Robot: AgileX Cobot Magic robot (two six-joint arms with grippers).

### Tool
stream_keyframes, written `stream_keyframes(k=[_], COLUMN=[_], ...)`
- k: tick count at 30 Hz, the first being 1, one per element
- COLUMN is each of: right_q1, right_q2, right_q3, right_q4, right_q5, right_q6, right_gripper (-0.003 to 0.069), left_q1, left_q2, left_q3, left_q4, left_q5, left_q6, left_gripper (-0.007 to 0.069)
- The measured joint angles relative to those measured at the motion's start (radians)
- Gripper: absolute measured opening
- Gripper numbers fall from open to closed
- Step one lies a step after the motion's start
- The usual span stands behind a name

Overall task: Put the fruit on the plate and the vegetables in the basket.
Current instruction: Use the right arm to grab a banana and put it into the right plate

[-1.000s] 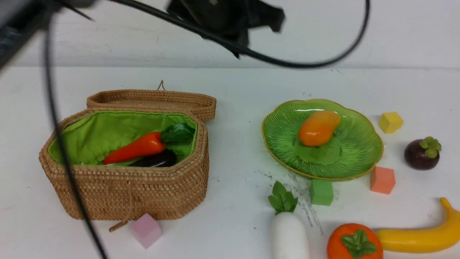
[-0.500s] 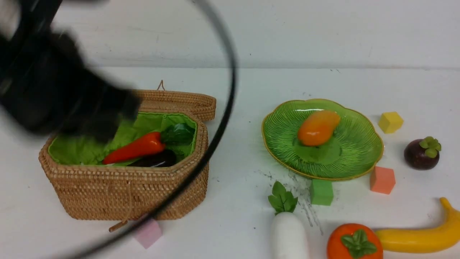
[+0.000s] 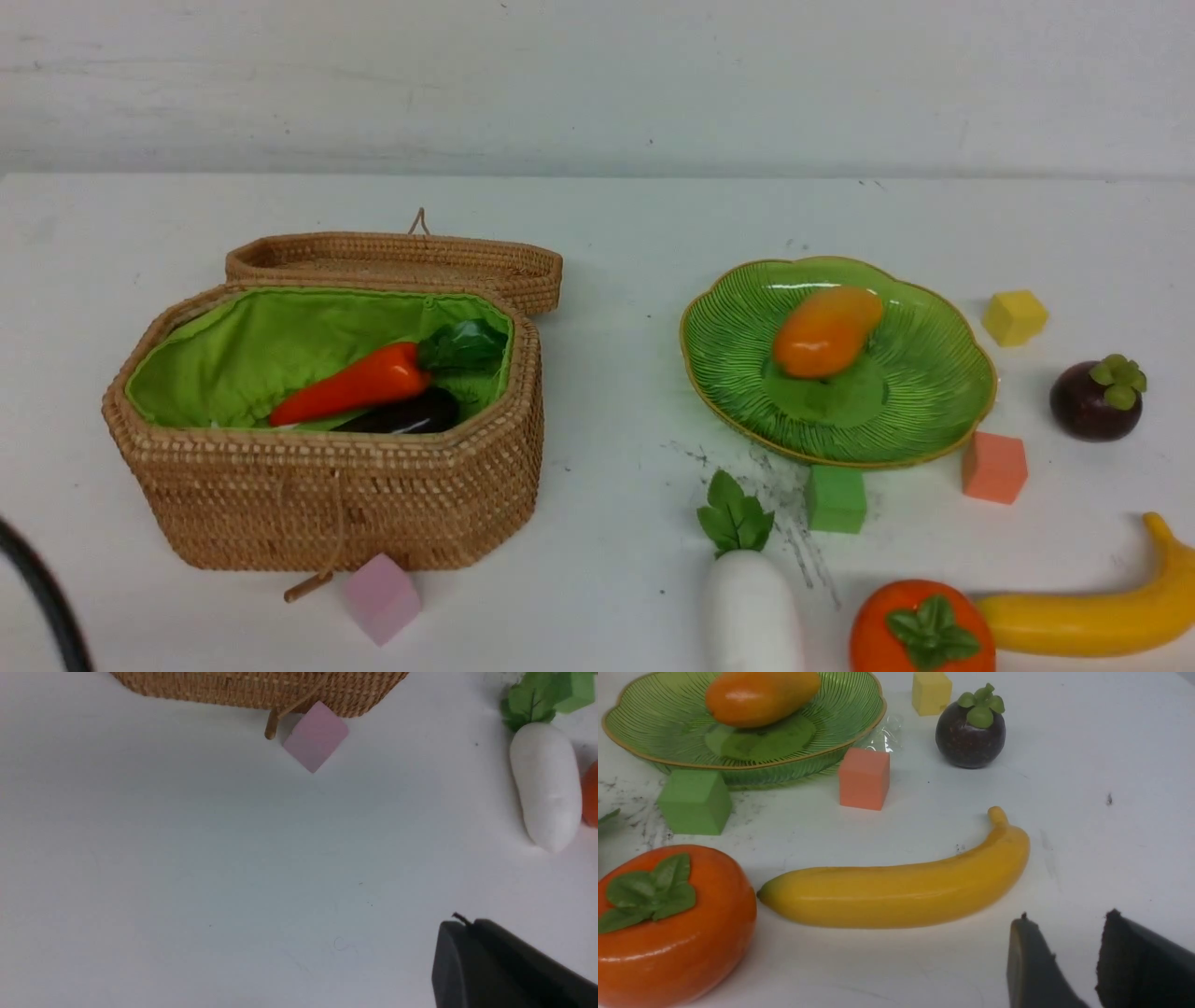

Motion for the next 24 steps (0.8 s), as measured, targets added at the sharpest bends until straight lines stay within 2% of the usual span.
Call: stream_keyframes(k=[16,20,24], right_q1=[0.000,0.000,0.000], right_q2=[0.000,0.000,0.000], right_q3=[0.000,0.000,0.000], right_q4=[0.001,0.001,0.001], right_q5=[0.000,0.000,0.000], right_q6=[0.000,0.000,-0.001], right_gripper=[0.0243,0.0243,0.0243], left_q1=[0.000,0.000,0.000], left_q2=[-0.059,-0.059,-0.059], left_q3=[0.000,0.002,0.019], left_q4=[0.021,0.098,0.174], left_q5=[0.036,-0.015,-0.151], left_q6=[-0.003,-0.003,0.002], left_gripper=[-0.0013,-0.0013,-0.0010])
